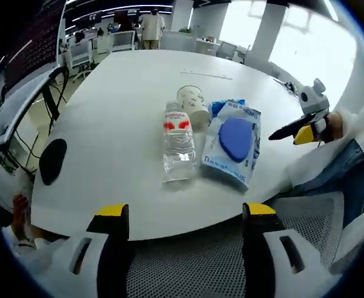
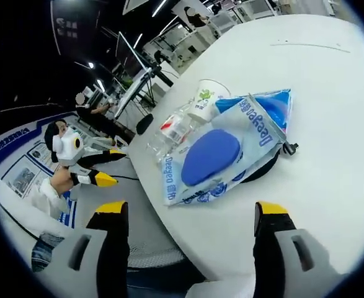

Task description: Arrange the tabletop items into an orderly group along one side of the table until the central work area is clear of visible clutter.

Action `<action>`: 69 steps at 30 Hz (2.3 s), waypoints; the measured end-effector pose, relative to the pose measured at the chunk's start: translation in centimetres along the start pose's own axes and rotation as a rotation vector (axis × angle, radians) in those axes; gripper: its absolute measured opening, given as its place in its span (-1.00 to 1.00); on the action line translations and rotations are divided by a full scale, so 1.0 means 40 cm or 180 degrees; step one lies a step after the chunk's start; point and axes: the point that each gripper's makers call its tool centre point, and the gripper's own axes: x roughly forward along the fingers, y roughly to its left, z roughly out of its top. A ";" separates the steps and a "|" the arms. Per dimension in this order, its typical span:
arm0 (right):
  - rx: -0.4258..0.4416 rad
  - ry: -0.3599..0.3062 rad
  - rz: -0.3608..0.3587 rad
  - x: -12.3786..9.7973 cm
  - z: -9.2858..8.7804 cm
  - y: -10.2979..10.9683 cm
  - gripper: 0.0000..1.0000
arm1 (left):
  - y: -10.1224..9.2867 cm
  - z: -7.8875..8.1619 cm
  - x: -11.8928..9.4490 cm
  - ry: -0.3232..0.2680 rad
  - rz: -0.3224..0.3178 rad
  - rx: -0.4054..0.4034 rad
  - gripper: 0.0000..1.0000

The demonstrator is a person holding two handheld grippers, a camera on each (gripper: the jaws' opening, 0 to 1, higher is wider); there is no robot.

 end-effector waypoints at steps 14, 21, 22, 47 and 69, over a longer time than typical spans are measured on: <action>-0.0330 -0.0096 -0.0109 -0.020 0.016 -0.018 0.63 | -0.059 0.026 -0.003 -0.0272 0.0131 -0.0235 0.46; -0.0460 -0.0183 -0.0147 -0.032 0.045 -0.030 0.58 | -0.076 -0.012 0.005 -0.0071 0.0283 -0.0468 0.35; -0.0483 -0.0184 -0.0164 -0.033 0.048 -0.034 0.58 | -0.086 -0.014 0.006 -0.0063 0.0265 -0.0427 0.36; -0.0919 -0.0295 -0.0171 -0.064 0.182 -0.077 0.38 | -0.237 -0.002 0.106 0.0061 -0.0019 -0.0918 0.28; -0.1176 0.0123 -0.0168 0.019 0.174 -0.128 0.24 | -0.228 -0.016 0.217 0.0002 0.0074 -0.1510 0.19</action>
